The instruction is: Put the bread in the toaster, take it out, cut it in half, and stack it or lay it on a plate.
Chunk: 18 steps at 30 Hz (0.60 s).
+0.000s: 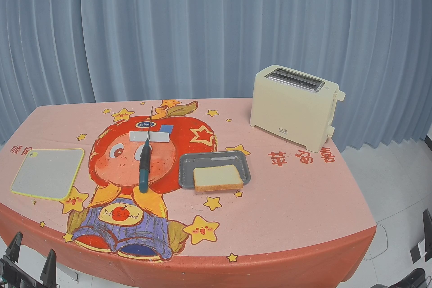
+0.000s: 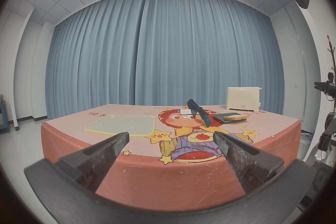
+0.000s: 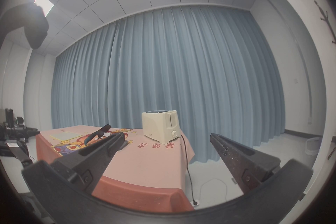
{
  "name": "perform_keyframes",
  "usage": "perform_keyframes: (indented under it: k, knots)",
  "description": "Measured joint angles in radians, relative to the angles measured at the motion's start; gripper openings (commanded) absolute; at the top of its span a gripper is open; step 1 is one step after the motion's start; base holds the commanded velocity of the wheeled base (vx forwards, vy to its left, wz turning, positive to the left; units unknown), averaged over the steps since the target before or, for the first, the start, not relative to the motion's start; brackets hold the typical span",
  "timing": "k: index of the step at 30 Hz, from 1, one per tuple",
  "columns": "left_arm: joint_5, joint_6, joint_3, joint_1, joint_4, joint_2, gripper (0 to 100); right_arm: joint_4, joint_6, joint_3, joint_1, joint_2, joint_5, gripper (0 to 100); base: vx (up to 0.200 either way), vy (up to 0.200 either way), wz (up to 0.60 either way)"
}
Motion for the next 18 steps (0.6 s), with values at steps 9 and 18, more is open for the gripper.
perform_keyframes:
  k: [9,18]
  knots:
    - [0.000,0.000,0.000,0.000,0.000,0.000,100,0.003,0.024,-0.018,0.011,0.151,0.084,100,0.000,0.000,0.00]
    - [0.000,0.000,0.000,0.000,0.000,0.000,100,0.001,0.054,-0.005,0.025,0.232,0.096,100,0.000,0.000,0.00]
